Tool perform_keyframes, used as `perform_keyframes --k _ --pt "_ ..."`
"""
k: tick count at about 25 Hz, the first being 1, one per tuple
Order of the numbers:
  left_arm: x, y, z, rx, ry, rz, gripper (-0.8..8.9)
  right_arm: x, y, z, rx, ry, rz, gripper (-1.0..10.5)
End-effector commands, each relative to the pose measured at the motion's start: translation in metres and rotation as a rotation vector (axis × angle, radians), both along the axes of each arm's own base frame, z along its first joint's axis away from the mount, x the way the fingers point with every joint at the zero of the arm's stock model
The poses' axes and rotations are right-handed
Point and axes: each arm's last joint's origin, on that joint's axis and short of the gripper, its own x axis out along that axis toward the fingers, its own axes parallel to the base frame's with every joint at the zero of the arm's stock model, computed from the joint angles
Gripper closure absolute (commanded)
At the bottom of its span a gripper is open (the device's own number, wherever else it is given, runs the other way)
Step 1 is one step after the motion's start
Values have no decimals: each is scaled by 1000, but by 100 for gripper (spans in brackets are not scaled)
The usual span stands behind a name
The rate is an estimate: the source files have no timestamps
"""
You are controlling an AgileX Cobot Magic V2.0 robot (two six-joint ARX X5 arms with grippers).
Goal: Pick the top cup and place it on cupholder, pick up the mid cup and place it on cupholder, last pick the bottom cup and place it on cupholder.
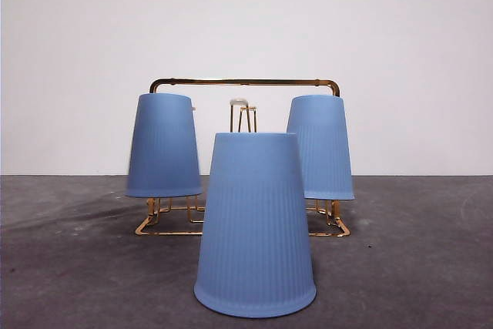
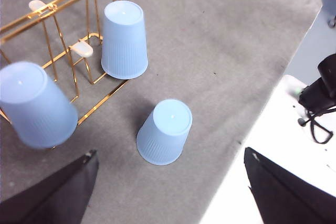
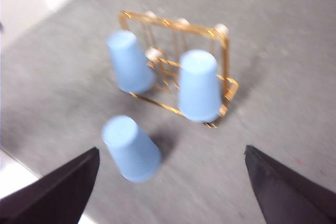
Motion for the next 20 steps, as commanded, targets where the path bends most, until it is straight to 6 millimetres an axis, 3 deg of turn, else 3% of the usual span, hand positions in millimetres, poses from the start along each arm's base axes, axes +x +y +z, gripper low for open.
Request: perform_keyframes --k 1,3,7,13,20 --pt "-10 6 -12 -37 -19 -7 377 8 8 4 45 35 24 504" --pt "-24 14 -19 -65 -12 -18 377 18 19 2 40 98 66 504" --pt "-49 32 -15 -113 -71 -16 376 48 47 -6 10 237 150 504" --pt "-62 41 -15 -125 -87 -16 377 80 88 -22 -51 350 207 504" --pt "-66 44 -16 -106 -97 -28 377 103 142 -49 -125 455 267 503"
